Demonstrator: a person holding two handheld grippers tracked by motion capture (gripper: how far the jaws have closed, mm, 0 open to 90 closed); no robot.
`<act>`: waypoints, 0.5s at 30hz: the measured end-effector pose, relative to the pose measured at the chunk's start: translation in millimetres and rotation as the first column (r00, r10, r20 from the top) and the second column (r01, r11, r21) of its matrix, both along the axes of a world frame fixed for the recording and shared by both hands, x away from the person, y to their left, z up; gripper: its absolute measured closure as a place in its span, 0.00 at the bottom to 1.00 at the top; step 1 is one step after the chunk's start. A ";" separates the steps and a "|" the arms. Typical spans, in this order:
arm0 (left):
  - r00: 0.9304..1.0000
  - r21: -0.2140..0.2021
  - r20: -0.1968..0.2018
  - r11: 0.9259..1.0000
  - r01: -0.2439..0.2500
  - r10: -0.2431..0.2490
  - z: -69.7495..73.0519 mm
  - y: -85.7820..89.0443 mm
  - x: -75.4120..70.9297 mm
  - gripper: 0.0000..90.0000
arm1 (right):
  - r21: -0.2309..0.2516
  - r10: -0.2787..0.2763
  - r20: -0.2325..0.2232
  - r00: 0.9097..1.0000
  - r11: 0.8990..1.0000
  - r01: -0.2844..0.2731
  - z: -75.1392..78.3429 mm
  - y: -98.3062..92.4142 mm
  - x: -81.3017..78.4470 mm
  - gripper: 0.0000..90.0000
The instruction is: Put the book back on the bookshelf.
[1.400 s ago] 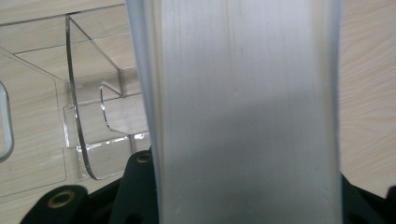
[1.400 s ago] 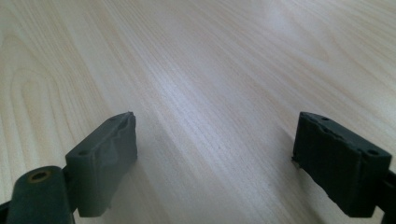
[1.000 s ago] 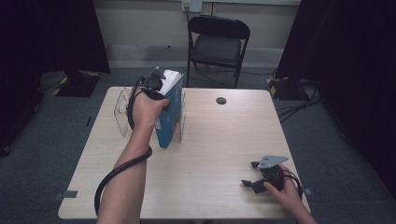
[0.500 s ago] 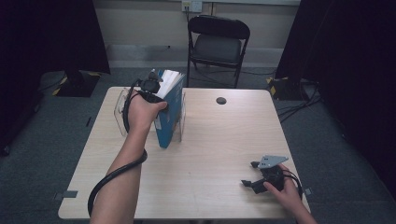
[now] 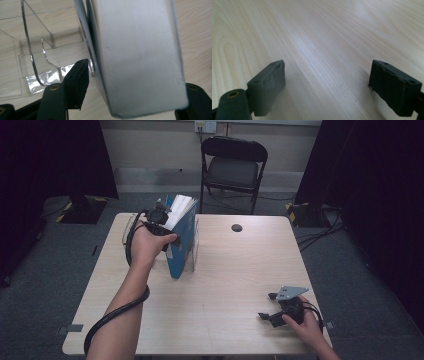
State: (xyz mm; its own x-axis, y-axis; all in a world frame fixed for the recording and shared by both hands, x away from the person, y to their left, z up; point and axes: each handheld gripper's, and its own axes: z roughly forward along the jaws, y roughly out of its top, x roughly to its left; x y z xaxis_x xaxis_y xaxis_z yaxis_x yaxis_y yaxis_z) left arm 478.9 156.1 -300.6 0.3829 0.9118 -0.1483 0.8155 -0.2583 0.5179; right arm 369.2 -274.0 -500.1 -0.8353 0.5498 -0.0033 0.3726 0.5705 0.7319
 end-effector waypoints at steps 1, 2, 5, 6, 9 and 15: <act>1.000 0.001 0.008 1.000 0.004 -0.004 0.1 0.1 -0.8 0.40 | 0.000 0.000 0.000 1.000 1.000 0.000 0.0 0.1 0.0 0.14; 1.000 0.000 0.017 1.000 0.007 -0.007 0.7 0.4 -1.8 0.40 | 0.001 0.000 -0.001 1.000 1.000 0.000 -0.1 0.1 0.0 0.14; 1.000 -0.006 0.022 1.000 0.022 -0.022 1.0 1.0 -4.8 0.38 | 0.000 0.000 0.000 1.000 1.000 0.000 0.0 0.1 0.0 0.14; 0.999 -0.005 0.024 1.000 0.028 -0.028 0.5 1.0 -5.6 0.38 | 0.000 0.000 -0.001 1.000 1.000 0.000 0.0 0.0 0.1 0.14; 0.999 0.000 0.028 0.999 0.036 -0.036 -0.2 1.8 -8.5 0.35 | 0.000 0.000 0.000 1.000 1.000 0.000 0.0 0.0 0.0 0.14; 0.998 -0.006 0.041 0.999 0.049 -0.049 2.4 0.7 -14.8 0.34 | 0.001 -0.002 0.002 1.000 1.000 0.002 -0.1 0.1 0.0 0.14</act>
State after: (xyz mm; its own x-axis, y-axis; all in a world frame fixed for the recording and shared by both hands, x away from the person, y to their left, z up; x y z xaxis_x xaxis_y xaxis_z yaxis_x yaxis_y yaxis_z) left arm 464.1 156.9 -298.2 0.4331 0.8907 -0.1379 0.7803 -0.2939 0.5521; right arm 369.2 -273.9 -500.1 -0.8344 0.5511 -0.0042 0.3723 0.5693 0.7330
